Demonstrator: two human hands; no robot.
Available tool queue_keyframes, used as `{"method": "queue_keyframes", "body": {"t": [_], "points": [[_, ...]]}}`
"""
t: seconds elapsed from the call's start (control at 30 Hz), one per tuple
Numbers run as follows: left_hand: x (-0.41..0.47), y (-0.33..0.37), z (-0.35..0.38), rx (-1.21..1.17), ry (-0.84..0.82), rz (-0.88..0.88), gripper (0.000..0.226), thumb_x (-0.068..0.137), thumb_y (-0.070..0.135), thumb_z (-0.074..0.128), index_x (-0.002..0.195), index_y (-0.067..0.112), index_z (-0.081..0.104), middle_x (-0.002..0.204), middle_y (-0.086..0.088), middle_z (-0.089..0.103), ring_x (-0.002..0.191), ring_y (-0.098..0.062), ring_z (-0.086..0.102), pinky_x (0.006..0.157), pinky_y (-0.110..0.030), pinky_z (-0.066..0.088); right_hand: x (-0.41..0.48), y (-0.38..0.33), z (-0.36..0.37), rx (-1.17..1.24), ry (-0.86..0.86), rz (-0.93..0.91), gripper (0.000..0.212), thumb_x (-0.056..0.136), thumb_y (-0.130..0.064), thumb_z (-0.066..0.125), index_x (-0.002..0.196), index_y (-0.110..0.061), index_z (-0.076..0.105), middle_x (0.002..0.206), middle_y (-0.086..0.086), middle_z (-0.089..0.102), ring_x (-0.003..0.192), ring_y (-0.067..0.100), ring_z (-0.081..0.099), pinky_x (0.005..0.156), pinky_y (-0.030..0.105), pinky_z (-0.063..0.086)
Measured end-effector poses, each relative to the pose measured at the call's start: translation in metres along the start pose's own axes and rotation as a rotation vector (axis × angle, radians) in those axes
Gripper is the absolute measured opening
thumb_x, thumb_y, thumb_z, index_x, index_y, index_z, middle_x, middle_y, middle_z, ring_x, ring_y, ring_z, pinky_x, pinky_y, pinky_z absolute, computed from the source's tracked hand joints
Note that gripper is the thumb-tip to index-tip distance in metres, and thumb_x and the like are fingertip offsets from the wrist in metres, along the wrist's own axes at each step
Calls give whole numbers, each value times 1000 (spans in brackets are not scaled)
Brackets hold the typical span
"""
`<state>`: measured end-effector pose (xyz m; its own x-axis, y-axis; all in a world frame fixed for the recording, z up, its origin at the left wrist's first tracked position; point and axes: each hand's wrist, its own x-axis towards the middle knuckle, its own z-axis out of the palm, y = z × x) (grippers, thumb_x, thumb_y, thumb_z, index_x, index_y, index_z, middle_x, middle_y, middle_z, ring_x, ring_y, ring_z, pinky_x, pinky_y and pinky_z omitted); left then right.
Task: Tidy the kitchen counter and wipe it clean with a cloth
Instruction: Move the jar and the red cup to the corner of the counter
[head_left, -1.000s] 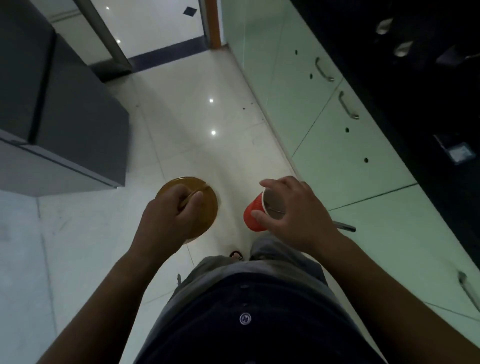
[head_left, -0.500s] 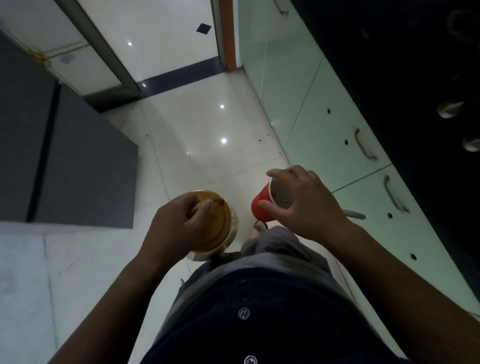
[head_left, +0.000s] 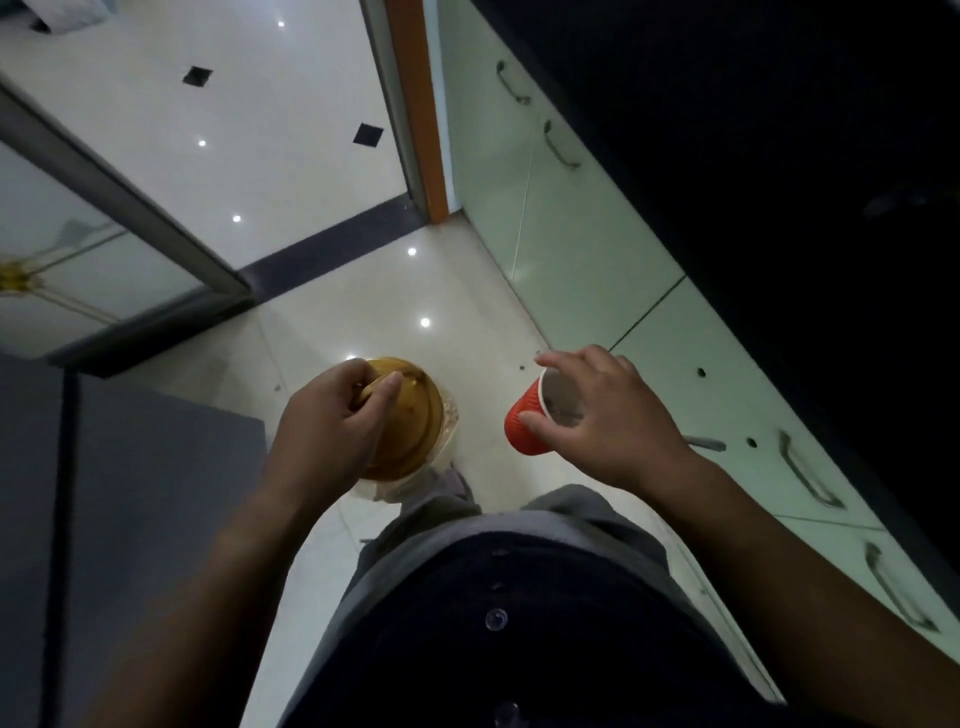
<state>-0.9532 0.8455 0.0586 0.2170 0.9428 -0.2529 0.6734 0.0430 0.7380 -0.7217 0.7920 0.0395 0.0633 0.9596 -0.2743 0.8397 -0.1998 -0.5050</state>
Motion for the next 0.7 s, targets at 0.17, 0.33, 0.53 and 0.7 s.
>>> {"method": "queue_keyframes", "body": {"t": [0.17,0.33,0.53,0.7], "points": [[102,18,-45,59,-53,99,35,84,48,46,91,16,59,84,0,61,81,-20,58,65,-33,52,98,-33,-39,13,120,43,63,79,-52,62,133,-30,40,130,-1,47,115,18,41,85,25,32],[194,37,-64,78,-70,155,28,89,43,51,88,17,60,86,-4,65,82,-22,61,70,-45,55,167,-33,-59,54,160,131,62,78,-52,61,133,-31,40,130,-2,46,116,17,41,85,25,32],[324,74,-72,139,-86,182,16,88,41,51,89,26,55,82,10,58,80,-13,56,61,-28,48,259,-8,-79,133,154,241,62,79,-53,60,134,-35,37,136,-7,41,120,15,37,86,25,32],[425,134,-73,163,-140,194,18,87,47,48,91,32,56,86,8,60,84,-16,59,61,-27,50,353,13,-145,148,227,267,63,79,-53,60,134,-35,36,137,-7,37,123,16,35,86,29,33]]}}
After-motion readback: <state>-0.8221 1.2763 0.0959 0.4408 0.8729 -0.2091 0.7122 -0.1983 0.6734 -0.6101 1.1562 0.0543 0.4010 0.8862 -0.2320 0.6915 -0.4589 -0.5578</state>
